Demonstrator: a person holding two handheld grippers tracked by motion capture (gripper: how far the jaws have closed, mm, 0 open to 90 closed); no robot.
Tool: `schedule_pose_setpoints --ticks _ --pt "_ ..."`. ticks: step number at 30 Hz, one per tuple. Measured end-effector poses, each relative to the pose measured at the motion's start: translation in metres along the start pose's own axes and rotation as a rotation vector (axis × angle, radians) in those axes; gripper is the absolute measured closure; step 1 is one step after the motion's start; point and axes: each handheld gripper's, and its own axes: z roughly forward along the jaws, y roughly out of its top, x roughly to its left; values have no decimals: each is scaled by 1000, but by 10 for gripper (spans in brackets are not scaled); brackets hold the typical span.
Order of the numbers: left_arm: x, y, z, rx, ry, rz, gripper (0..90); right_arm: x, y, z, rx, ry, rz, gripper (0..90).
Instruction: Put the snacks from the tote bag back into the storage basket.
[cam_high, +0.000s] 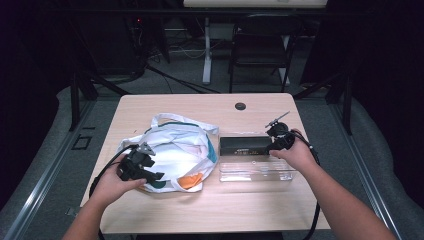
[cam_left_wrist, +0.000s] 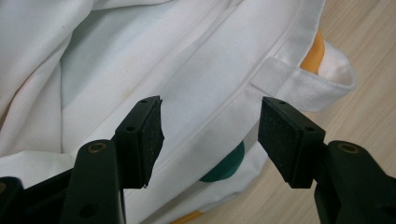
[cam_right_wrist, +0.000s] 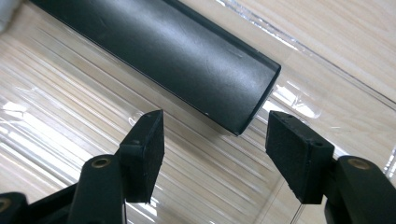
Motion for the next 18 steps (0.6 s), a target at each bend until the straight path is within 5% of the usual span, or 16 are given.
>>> schedule_pose_setpoints --ticks 7,12,18 --pt "1 0 -2 -1 -3 -2 399 4 -4 -6 -11 -9 -11 372" --pt "2 -1 -3 -8 4 -9 399 9 -6 -15 -3 -21 -69 370" --pt "4 -2 -6 -13 1 -18 399 21 -12 -31 -55 -16 -97 370"
